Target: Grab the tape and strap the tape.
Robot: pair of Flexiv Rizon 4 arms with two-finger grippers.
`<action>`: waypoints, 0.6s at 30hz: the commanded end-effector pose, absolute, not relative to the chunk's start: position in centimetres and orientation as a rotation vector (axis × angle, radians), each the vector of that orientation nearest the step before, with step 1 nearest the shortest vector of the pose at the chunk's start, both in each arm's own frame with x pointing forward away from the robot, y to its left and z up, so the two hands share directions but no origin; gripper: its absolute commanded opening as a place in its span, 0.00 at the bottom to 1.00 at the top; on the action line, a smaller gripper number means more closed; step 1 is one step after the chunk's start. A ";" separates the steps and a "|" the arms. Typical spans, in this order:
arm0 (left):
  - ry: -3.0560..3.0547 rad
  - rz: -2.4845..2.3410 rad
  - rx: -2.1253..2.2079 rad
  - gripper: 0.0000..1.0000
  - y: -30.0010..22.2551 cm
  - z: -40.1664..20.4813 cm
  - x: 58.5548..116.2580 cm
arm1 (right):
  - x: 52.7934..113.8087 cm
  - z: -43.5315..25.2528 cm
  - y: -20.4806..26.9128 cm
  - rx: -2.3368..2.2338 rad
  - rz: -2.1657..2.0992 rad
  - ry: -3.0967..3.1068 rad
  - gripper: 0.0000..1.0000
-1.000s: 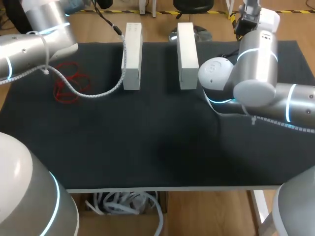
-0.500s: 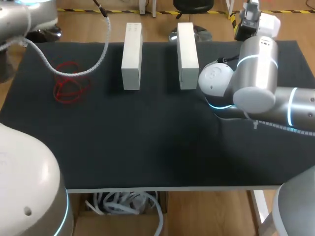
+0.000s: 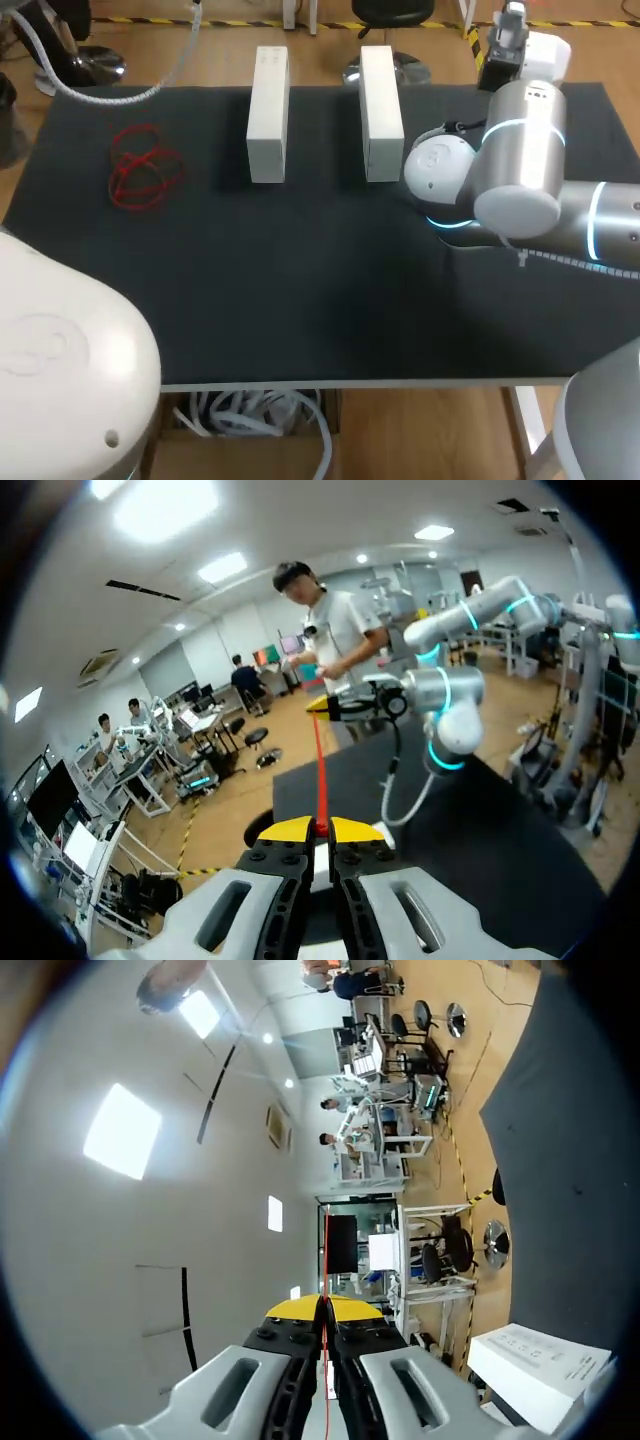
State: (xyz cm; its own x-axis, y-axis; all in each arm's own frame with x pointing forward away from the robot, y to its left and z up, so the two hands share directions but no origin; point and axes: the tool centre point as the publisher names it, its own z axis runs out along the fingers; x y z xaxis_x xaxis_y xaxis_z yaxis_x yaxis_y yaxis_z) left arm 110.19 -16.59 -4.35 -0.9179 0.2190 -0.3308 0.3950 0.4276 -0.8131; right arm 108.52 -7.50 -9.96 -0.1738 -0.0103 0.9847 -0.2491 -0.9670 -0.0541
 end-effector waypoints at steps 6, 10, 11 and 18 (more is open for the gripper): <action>2.758 -0.909 0.711 0.00 -17.6 -3.6 110.4 | 108.5 -10.2 -7.3 1.894 2.274 -0.265 0.00; 2.743 -0.914 0.676 0.00 -17.5 -3.5 110.7 | 108.5 -10.1 -7.2 1.888 2.279 -0.257 0.00; 2.743 -0.914 0.676 0.00 -17.5 -3.5 110.7 | 108.5 -10.1 -7.1 1.887 2.278 -0.254 0.00; 2.743 -0.914 0.676 0.00 -17.5 -3.5 110.7 | 108.4 -10.3 -6.7 1.878 2.280 -0.227 0.00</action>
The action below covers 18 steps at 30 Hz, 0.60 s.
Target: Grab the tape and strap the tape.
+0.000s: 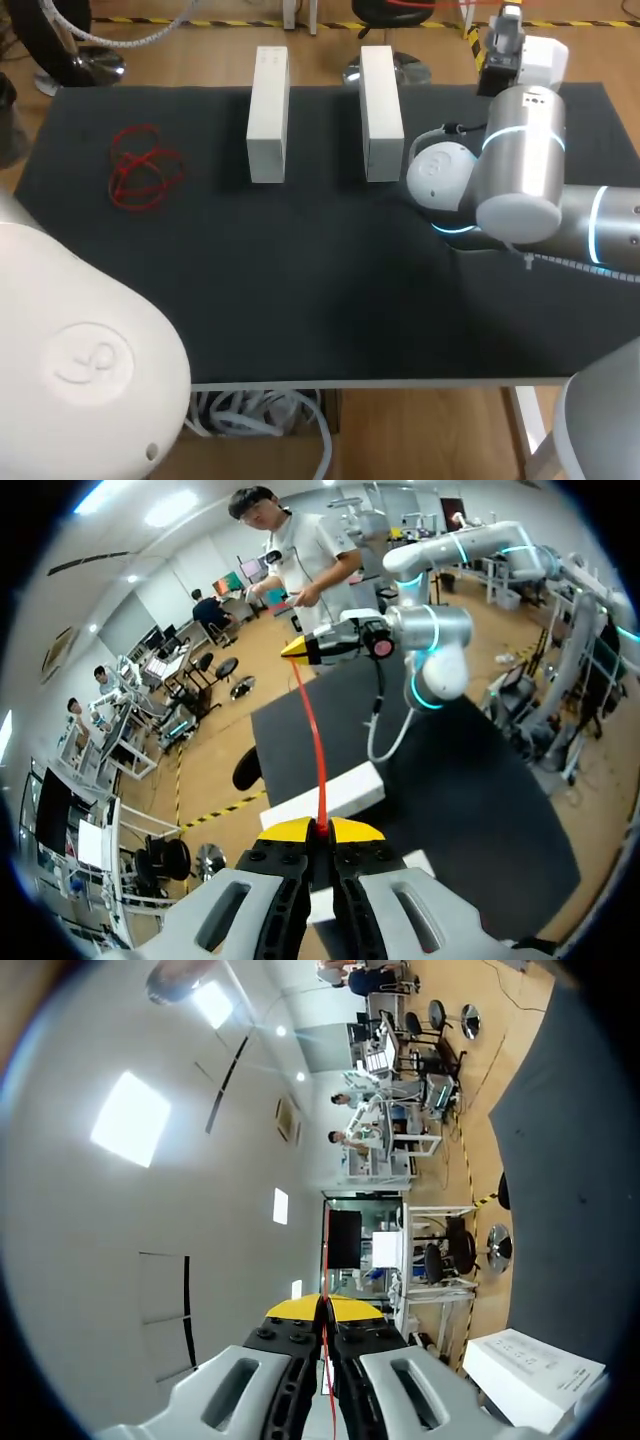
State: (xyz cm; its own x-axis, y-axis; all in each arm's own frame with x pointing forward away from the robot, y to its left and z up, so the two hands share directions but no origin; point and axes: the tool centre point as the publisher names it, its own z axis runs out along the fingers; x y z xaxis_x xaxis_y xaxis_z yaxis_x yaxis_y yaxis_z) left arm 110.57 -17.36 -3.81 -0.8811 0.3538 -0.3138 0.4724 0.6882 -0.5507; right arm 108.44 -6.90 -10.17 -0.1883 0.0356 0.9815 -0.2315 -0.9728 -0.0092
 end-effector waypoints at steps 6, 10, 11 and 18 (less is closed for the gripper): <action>2.798 -0.909 0.692 0.00 -17.4 -3.9 110.6 | 108.4 -10.6 -6.5 1.866 2.276 -0.198 0.00; 2.892 -0.771 0.761 0.00 -17.5 -4.4 110.3 | 108.3 -10.8 -6.3 1.853 2.275 -0.169 0.00; 2.906 -0.722 0.779 0.00 -17.6 -4.4 110.2 | 108.3 -10.9 -6.2 1.851 2.276 -0.160 0.00; 3.032 -0.403 0.831 0.00 -17.1 -4.4 110.2 | 108.1 -11.0 -6.2 1.836 2.273 -0.124 0.00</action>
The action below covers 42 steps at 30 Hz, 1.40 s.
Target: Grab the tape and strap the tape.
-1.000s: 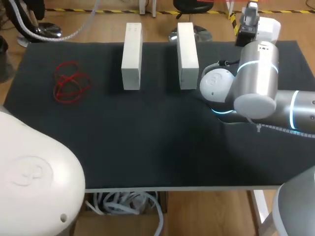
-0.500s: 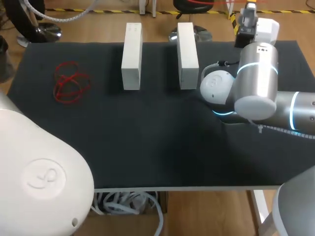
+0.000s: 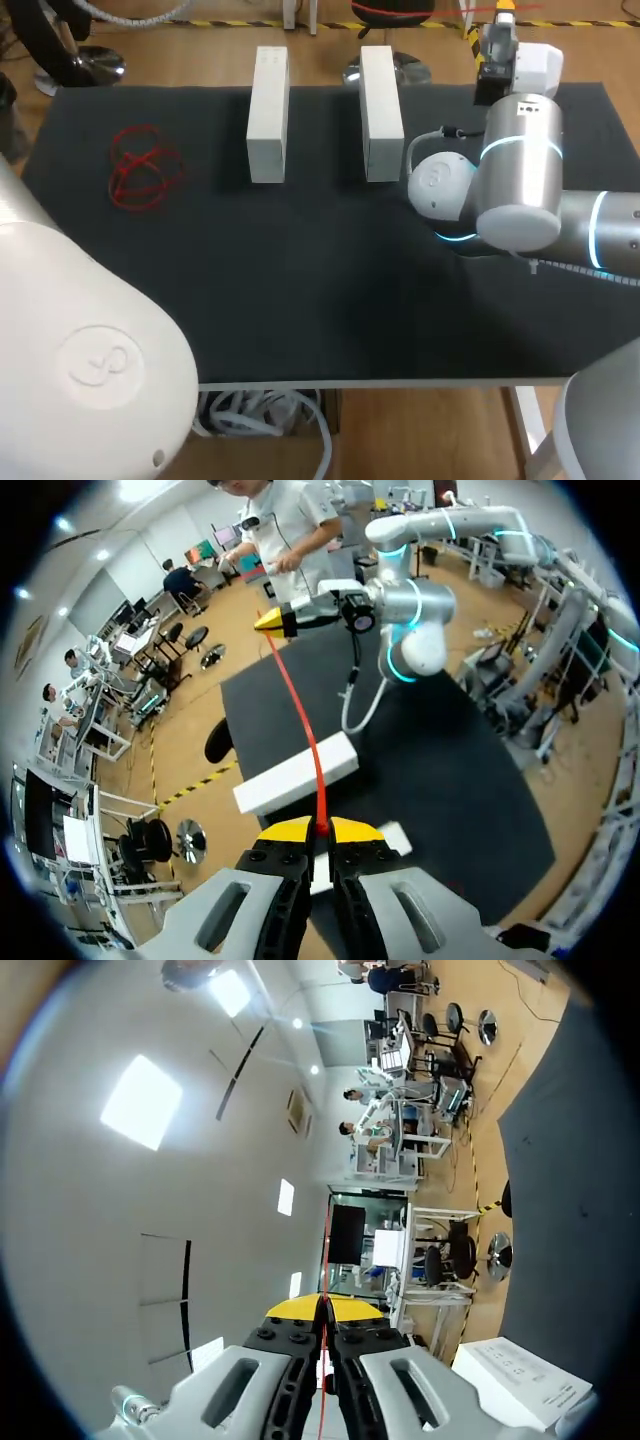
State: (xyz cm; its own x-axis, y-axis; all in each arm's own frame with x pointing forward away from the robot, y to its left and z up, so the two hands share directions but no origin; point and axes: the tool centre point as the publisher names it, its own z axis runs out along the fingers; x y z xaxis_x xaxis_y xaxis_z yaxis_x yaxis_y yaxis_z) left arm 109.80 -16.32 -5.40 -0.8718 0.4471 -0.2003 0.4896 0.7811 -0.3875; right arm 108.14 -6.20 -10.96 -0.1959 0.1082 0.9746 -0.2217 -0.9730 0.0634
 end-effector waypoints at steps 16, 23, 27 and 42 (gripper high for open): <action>2.952 -0.665 0.901 0.00 -19.7 -3.9 111.0 | 108.2 -11.2 -5.9 1.831 2.279 -0.080 0.00; 2.986 -0.554 0.873 0.00 -18.9 -3.9 111.0 | 108.5 -11.3 -5.5 1.819 2.272 -0.062 0.00; 3.003 -0.459 0.883 0.00 -18.8 -3.9 110.7 | 108.6 -11.4 -5.3 1.817 2.269 -0.045 0.00; 3.071 -0.371 0.742 0.00 -17.4 -7.5 110.5 | 108.7 -11.5 -5.2 1.776 2.262 0.074 0.00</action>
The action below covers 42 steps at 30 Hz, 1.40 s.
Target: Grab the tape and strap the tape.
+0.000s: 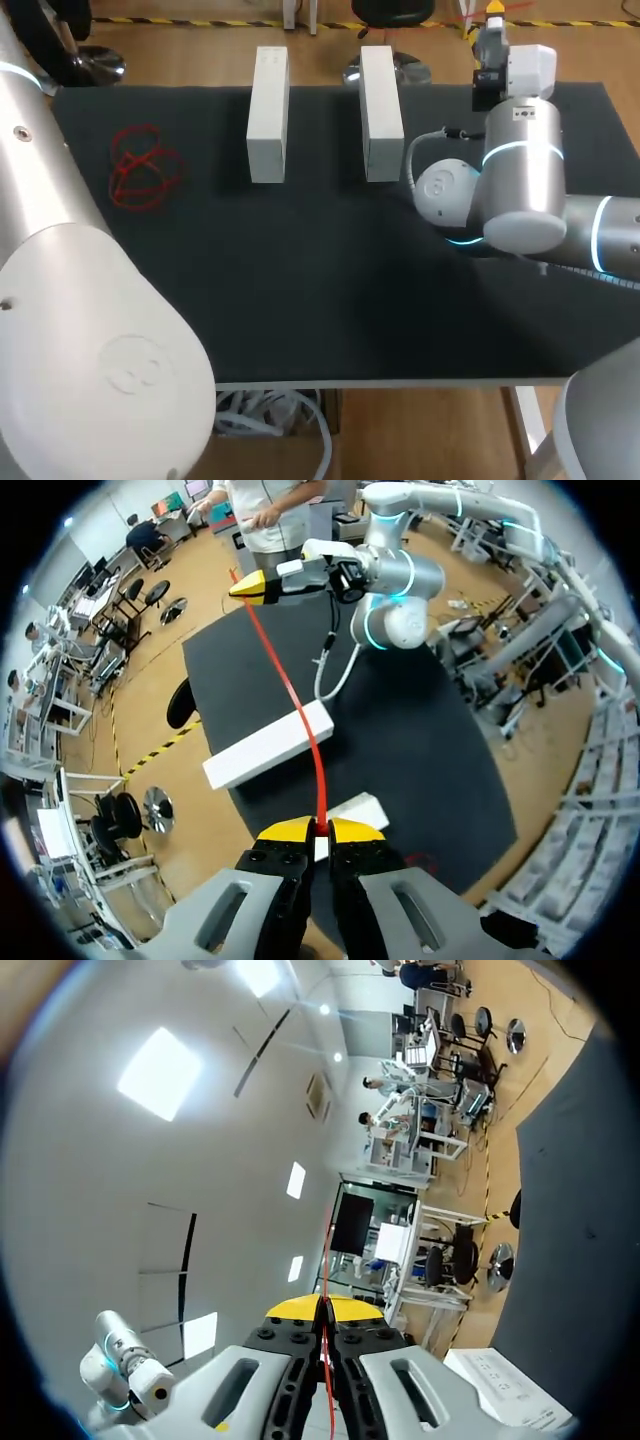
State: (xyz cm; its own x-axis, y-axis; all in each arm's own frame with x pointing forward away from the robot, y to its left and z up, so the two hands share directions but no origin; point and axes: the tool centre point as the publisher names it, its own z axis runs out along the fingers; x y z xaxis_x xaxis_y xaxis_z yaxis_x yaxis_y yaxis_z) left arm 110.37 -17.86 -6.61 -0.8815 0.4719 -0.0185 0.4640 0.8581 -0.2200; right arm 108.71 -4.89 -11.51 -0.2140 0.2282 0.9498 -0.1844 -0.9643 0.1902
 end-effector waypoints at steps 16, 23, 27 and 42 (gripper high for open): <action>-3.048 0.340 -0.519 0.00 -16.3 -7.5 109.7 | 108.4 -11.8 -5.6 1.743 2.282 0.169 0.00; -3.068 0.318 -0.601 0.00 -17.1 -7.3 110.1 | 108.4 -11.8 -5.8 1.736 2.293 0.174 0.00; -3.068 0.318 -0.601 0.00 -17.1 -7.3 110.1 | 108.5 -11.7 -5.8 1.734 2.303 0.164 0.00; -3.014 0.065 -0.594 0.00 -17.2 -6.9 110.0 | 108.5 -11.1 -5.2 1.744 2.361 0.073 0.00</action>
State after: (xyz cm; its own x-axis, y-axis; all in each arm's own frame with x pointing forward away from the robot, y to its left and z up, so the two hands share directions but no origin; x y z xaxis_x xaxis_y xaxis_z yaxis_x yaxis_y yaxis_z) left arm 109.81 -16.21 -7.77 -0.9260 0.3768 -0.0210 0.3746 0.9109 -0.1730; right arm 108.43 -5.51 -11.09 -0.2826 0.1952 0.9392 -0.1279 -0.9780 0.1648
